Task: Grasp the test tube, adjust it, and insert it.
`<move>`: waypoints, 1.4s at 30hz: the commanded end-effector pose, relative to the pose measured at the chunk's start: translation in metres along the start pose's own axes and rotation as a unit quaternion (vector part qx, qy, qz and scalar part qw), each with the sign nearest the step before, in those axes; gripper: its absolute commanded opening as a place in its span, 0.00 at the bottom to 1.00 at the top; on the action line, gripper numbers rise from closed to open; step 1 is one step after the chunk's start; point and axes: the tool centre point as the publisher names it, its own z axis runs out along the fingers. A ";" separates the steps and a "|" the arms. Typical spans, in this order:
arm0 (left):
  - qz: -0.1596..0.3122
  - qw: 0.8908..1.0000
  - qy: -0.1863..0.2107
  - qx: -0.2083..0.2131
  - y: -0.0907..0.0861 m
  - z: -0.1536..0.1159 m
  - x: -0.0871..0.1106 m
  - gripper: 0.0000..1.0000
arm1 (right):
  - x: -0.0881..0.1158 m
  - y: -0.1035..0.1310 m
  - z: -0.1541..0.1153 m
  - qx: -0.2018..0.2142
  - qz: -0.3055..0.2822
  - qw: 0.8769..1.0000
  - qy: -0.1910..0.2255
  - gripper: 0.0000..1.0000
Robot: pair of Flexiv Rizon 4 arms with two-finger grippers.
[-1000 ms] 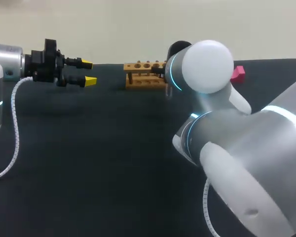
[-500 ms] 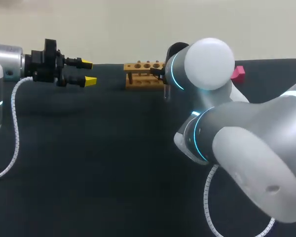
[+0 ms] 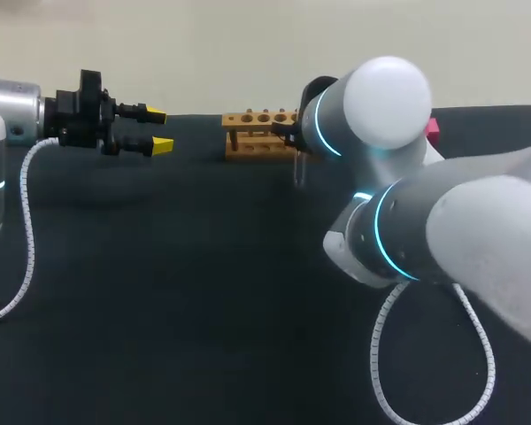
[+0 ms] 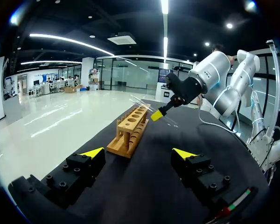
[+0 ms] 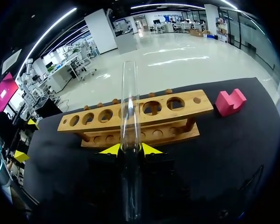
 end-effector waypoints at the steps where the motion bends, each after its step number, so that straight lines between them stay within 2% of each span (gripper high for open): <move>1: 0.002 1.000 -0.002 -0.001 -0.001 0.000 0.001 1.00 | -0.002 -0.002 0.007 -0.008 0.001 0.999 0.041 0.00; 18: 0.002 1.000 -0.002 -0.001 -0.001 0.000 0.001 1.00 | 0.007 -0.003 0.013 -0.016 0.009 0.998 0.064 0.00; 31: 0.002 1.000 -0.002 -0.001 -0.001 0.000 0.001 1.00 | 0.007 -0.002 0.011 -0.013 0.015 0.998 0.065 0.00; 42: 0.002 1.000 -0.002 -0.001 -0.001 0.000 0.001 1.00 | 0.000 -0.001 -0.004 0.003 0.019 0.999 0.031 0.00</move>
